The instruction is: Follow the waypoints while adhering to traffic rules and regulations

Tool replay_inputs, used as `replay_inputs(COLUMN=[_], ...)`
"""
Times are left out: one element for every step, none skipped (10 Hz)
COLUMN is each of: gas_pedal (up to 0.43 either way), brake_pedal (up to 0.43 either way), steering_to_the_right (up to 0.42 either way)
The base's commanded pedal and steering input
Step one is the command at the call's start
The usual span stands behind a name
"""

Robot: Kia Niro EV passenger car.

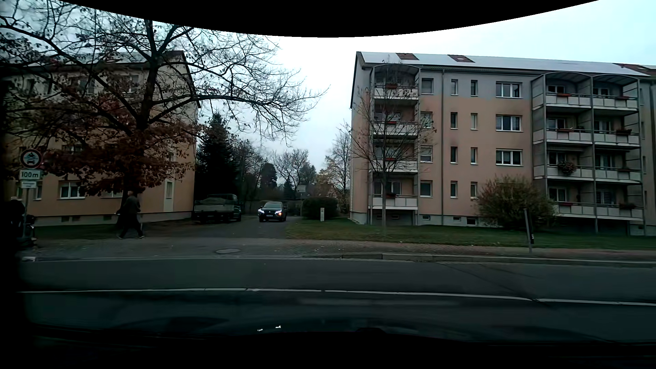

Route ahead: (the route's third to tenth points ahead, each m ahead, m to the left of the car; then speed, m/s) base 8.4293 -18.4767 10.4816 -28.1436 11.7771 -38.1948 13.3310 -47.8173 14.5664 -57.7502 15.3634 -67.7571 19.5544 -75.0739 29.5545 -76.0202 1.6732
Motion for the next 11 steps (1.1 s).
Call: replay_inputs(gas_pedal=[0.047,0.047,0.059,0.079,0.098,0.118,0.118,0.130,0.130,0.130,0.138], brake_pedal=[0.000,0.000,0.000,0.000,0.000,0.000,0.000,0.000,0.000,0.000,0.000], steering_to_the_right=[0.492,0.549,0.611,0.656,0.671,0.679,0.690,0.700,0.713,0.723,0.733])
